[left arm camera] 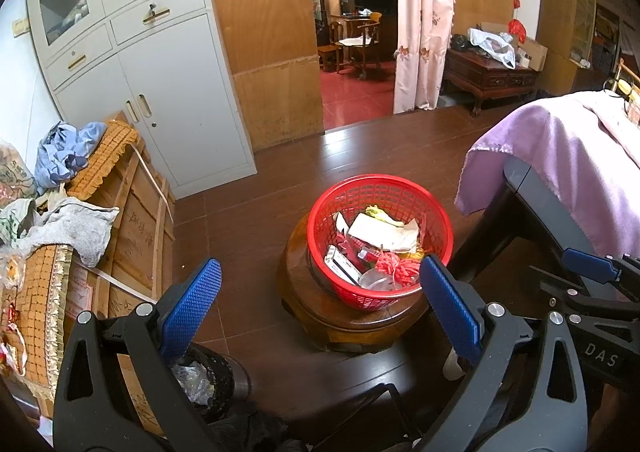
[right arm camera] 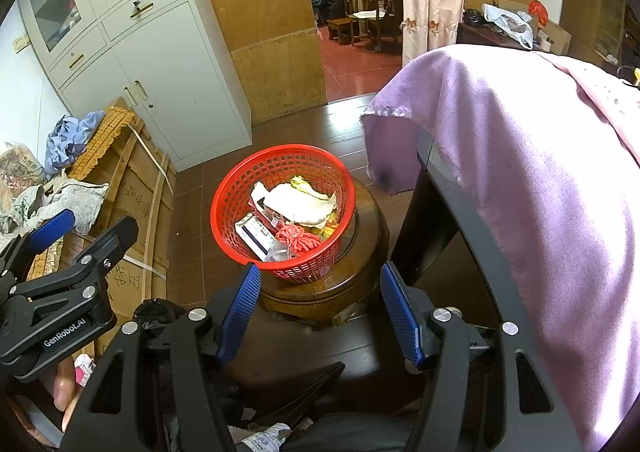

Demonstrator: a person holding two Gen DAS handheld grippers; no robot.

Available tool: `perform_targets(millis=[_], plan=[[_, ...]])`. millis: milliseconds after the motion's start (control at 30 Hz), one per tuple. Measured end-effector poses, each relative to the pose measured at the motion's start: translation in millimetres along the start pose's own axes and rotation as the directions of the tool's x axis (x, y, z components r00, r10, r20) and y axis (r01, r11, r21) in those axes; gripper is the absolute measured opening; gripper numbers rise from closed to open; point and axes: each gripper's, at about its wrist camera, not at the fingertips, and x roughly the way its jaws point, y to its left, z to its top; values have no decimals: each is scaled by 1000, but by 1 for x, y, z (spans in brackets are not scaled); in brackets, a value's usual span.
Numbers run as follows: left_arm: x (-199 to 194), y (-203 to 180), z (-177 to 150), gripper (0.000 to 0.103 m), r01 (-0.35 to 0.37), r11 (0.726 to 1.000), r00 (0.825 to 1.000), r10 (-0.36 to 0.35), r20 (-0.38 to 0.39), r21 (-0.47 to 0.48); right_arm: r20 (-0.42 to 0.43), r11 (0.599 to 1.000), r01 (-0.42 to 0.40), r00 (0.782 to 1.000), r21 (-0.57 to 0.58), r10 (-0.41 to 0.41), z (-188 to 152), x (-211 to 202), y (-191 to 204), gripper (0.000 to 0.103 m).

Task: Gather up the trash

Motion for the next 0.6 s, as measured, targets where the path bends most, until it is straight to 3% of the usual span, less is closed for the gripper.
perform_targets(millis=[600], plan=[[2, 1, -2, 96, -26, 1000, 1000, 26, 3, -10, 2, 1000, -1, 1000, 5, 1, 1, -1, -3, 62]])
